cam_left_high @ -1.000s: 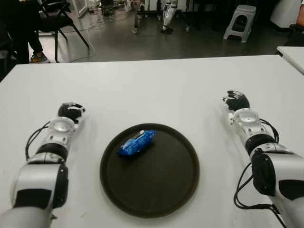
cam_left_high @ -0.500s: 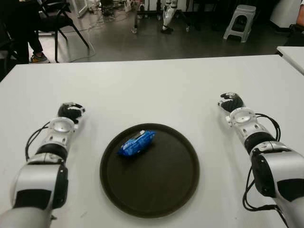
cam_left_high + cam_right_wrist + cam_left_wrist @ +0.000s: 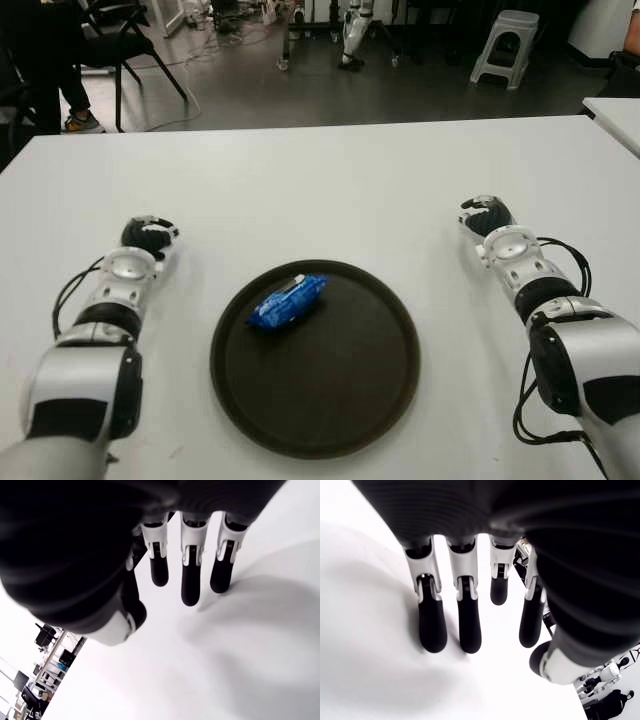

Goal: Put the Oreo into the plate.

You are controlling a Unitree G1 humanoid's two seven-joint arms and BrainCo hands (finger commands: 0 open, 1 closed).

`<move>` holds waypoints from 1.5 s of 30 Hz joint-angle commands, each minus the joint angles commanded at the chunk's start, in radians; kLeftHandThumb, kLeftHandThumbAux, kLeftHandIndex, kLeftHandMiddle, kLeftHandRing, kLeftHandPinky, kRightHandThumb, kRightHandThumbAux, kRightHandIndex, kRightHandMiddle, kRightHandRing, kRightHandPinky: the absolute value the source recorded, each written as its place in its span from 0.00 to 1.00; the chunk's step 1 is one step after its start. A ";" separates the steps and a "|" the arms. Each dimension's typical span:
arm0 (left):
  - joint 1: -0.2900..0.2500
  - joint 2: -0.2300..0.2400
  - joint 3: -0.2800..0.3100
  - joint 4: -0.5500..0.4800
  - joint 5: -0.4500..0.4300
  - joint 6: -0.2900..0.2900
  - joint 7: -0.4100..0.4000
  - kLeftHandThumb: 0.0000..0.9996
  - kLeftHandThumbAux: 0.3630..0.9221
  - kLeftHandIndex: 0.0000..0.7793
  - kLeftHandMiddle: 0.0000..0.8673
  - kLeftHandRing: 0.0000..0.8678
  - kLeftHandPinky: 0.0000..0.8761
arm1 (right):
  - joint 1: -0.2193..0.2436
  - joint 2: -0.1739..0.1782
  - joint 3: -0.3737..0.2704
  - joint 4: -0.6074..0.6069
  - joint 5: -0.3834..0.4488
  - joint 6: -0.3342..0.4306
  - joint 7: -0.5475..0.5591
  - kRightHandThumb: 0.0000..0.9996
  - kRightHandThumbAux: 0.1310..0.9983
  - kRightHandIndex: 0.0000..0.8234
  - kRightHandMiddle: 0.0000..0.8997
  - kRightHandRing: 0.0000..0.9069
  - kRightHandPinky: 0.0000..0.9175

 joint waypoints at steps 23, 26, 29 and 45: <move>-0.004 0.000 -0.003 -0.003 0.000 -0.003 -0.011 0.67 0.65 0.51 0.15 0.17 0.17 | -0.003 0.002 -0.003 -0.001 0.005 0.007 0.001 0.68 0.70 0.48 0.19 0.24 0.30; -0.004 0.001 -0.006 -0.002 0.003 -0.001 -0.011 0.67 0.65 0.51 0.14 0.16 0.16 | -0.004 0.003 -0.004 -0.001 0.006 0.009 -0.001 0.68 0.70 0.48 0.21 0.26 0.31; -0.005 0.002 -0.008 -0.001 0.005 0.001 -0.010 0.67 0.65 0.51 0.14 0.15 0.16 | -0.004 0.004 -0.007 -0.001 0.008 0.008 -0.003 0.68 0.70 0.48 0.22 0.27 0.32; -0.004 0.001 0.005 -0.001 -0.005 0.002 -0.014 0.67 0.65 0.51 0.14 0.15 0.15 | -0.005 0.004 -0.005 -0.001 0.008 0.008 0.001 0.68 0.70 0.48 0.21 0.26 0.30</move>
